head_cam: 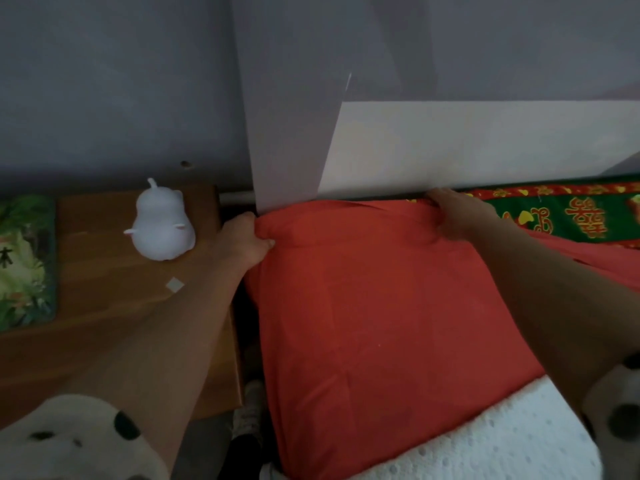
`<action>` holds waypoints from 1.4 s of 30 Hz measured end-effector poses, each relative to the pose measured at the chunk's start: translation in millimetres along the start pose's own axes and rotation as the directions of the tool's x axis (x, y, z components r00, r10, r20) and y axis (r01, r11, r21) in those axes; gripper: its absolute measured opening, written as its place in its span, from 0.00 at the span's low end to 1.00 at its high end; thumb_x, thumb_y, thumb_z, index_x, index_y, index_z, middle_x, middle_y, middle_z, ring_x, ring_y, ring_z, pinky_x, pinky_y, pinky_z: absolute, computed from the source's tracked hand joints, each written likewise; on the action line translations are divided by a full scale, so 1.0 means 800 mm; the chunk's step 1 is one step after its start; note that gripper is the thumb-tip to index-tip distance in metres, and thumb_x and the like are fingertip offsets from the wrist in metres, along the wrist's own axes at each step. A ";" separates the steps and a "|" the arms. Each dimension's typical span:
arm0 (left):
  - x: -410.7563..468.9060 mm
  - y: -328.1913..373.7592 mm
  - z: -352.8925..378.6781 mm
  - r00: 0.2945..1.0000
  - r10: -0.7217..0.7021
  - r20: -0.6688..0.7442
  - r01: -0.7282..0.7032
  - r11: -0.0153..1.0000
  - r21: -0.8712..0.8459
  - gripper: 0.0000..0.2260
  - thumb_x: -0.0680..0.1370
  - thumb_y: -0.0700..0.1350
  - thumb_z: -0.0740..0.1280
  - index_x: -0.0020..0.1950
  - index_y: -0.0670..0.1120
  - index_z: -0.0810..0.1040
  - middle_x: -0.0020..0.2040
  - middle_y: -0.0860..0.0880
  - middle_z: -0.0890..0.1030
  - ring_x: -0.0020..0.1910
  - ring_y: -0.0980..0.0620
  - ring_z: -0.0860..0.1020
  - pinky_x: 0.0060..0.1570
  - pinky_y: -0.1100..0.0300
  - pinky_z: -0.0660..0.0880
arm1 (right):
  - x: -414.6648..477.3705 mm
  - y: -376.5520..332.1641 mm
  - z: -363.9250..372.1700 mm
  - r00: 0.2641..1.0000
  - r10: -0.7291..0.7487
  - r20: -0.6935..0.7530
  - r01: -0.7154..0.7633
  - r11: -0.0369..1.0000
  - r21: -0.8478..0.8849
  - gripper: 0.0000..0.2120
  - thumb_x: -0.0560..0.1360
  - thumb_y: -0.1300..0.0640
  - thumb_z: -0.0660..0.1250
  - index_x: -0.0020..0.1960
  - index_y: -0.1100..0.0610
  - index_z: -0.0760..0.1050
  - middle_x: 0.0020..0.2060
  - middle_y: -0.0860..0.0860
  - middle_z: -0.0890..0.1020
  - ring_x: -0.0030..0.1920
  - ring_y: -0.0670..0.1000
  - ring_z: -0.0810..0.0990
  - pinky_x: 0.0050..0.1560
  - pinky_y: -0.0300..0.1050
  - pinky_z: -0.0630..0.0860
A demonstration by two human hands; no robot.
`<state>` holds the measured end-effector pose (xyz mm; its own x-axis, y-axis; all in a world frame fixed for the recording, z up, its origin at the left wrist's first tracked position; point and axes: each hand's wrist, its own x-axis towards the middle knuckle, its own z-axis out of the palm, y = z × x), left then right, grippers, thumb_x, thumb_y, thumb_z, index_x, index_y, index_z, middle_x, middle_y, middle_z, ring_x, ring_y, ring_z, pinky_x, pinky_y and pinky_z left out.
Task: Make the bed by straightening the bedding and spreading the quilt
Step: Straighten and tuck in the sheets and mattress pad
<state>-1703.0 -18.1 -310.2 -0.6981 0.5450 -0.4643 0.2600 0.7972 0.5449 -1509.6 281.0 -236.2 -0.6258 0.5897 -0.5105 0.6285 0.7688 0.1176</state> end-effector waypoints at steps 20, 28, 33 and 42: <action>-0.040 0.042 0.029 0.946 -0.083 -0.312 0.124 0.986 0.112 0.19 0.73 0.37 0.63 0.63 0.37 0.67 0.63 0.37 0.69 0.60 0.37 0.69 0.55 0.46 0.69 | -0.030 -0.036 0.020 0.881 0.062 -0.469 -0.018 0.995 0.098 0.13 0.73 0.67 0.62 0.57 0.63 0.68 0.56 0.62 0.69 0.48 0.66 0.76 0.38 0.54 0.71; -0.084 0.085 0.080 0.846 0.506 -0.171 -0.421 0.829 0.368 0.24 0.77 0.52 0.57 0.73 0.46 0.66 0.72 0.43 0.67 0.71 0.42 0.65 0.70 0.48 0.61 | -0.094 -0.112 0.079 0.922 -0.149 -0.358 0.186 0.980 0.070 0.24 0.76 0.48 0.55 0.70 0.56 0.66 0.67 0.58 0.69 0.67 0.62 0.68 0.64 0.64 0.67; -0.037 0.080 0.080 0.827 0.557 0.080 -0.508 0.678 0.532 0.27 0.80 0.60 0.49 0.78 0.57 0.48 0.79 0.49 0.48 0.78 0.50 0.45 0.75 0.53 0.42 | -0.067 -0.103 0.095 0.987 0.002 -0.162 0.028 0.983 0.182 0.34 0.78 0.34 0.48 0.76 0.41 0.35 0.78 0.48 0.41 0.77 0.60 0.40 0.68 0.75 0.44; -0.005 0.064 0.098 0.757 0.653 0.039 -0.526 0.572 0.629 0.28 0.79 0.60 0.46 0.78 0.53 0.52 0.78 0.47 0.55 0.76 0.50 0.56 0.75 0.53 0.50 | -0.022 -0.091 0.102 0.992 0.021 -0.121 0.008 0.972 0.233 0.36 0.74 0.29 0.45 0.76 0.39 0.34 0.76 0.43 0.33 0.76 0.56 0.32 0.66 0.77 0.37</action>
<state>-1634.5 41.0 -335.4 -0.3321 0.9429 -0.0231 0.9358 0.3325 0.1172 -1507.0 194.4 -305.2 -0.6637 0.6312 -0.4013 0.7139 0.6946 -0.0883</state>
